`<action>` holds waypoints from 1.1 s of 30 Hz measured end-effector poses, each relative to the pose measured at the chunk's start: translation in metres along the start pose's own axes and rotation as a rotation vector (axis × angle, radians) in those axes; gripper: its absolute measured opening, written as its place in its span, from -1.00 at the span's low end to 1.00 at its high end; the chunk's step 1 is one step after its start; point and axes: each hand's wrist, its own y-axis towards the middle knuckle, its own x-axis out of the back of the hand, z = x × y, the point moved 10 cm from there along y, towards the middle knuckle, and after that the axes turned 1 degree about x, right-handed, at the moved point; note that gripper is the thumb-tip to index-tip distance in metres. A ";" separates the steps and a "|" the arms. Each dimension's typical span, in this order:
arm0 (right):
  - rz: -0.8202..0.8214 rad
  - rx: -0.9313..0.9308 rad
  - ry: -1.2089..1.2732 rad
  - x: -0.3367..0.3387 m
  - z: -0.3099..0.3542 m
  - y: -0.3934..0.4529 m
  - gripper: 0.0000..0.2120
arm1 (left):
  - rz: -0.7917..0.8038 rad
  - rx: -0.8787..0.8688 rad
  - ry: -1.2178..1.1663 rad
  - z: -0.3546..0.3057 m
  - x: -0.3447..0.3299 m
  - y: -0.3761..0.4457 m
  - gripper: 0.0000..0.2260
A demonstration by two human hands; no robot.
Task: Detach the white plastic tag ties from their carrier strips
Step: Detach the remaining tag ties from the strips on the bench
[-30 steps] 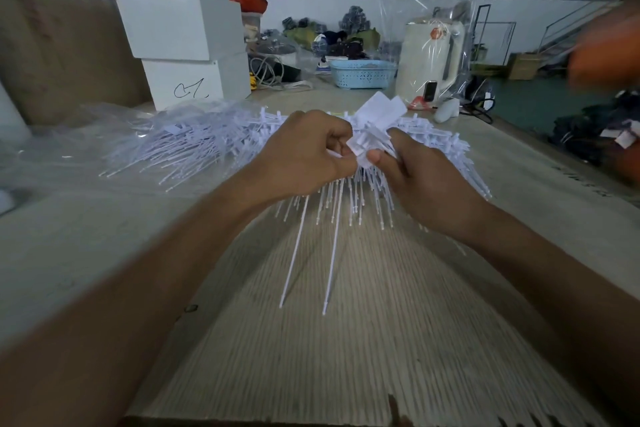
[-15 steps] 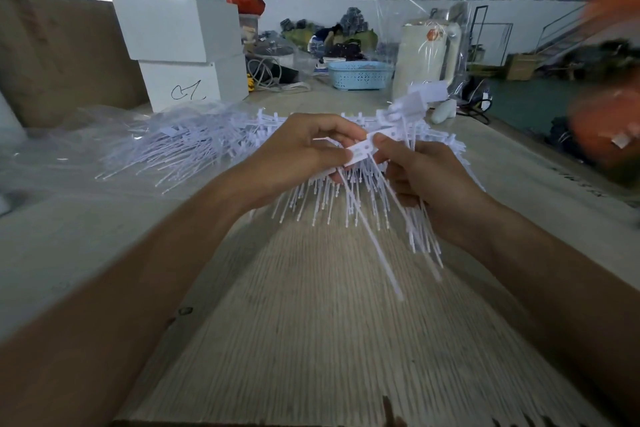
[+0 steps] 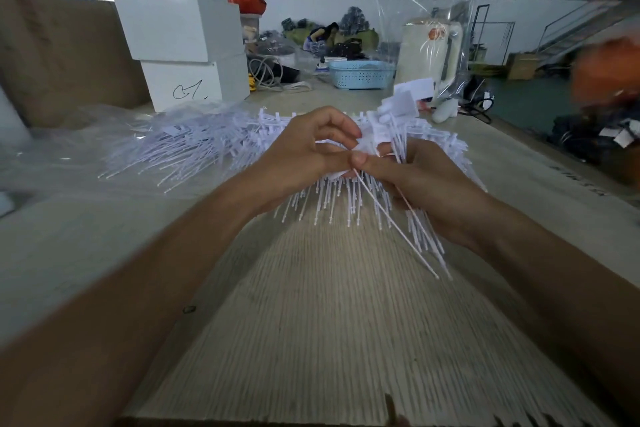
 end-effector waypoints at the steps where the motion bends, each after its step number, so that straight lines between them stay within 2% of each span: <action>1: 0.009 -0.011 -0.018 -0.002 -0.001 -0.001 -0.75 | -0.008 -0.004 0.004 0.000 0.000 0.000 -0.73; 6: -0.061 -0.048 0.007 0.004 -0.006 0.000 -0.69 | -0.017 0.064 -0.009 0.006 -0.001 0.000 -0.74; 9: -0.105 -0.055 0.079 0.011 -0.007 0.002 -0.72 | 0.071 0.140 -0.037 0.011 -0.012 -0.002 -0.83; 15: 0.001 0.022 0.088 0.000 0.000 0.001 -0.71 | 0.065 0.154 -0.139 0.012 -0.011 -0.001 -0.89; 21: 0.091 0.347 -0.256 -0.014 0.034 -0.009 -0.68 | 0.075 0.165 -0.055 0.018 -0.005 -0.001 -0.83; 23: 0.106 0.373 -0.324 -0.012 0.036 -0.009 -0.65 | 0.119 0.140 -0.033 0.016 -0.004 -0.001 -0.91; 26: 0.125 0.377 -0.462 -0.010 0.032 -0.005 -0.61 | 0.200 0.109 0.031 0.014 -0.004 -0.003 -0.84; 31: 0.149 0.426 -0.634 -0.013 0.032 -0.006 -0.60 | 0.344 0.050 0.157 0.007 -0.015 -0.009 -0.90; 33: 0.117 0.428 -0.661 -0.012 0.035 -0.005 -0.62 | 0.338 0.026 0.140 0.003 -0.013 -0.009 -0.88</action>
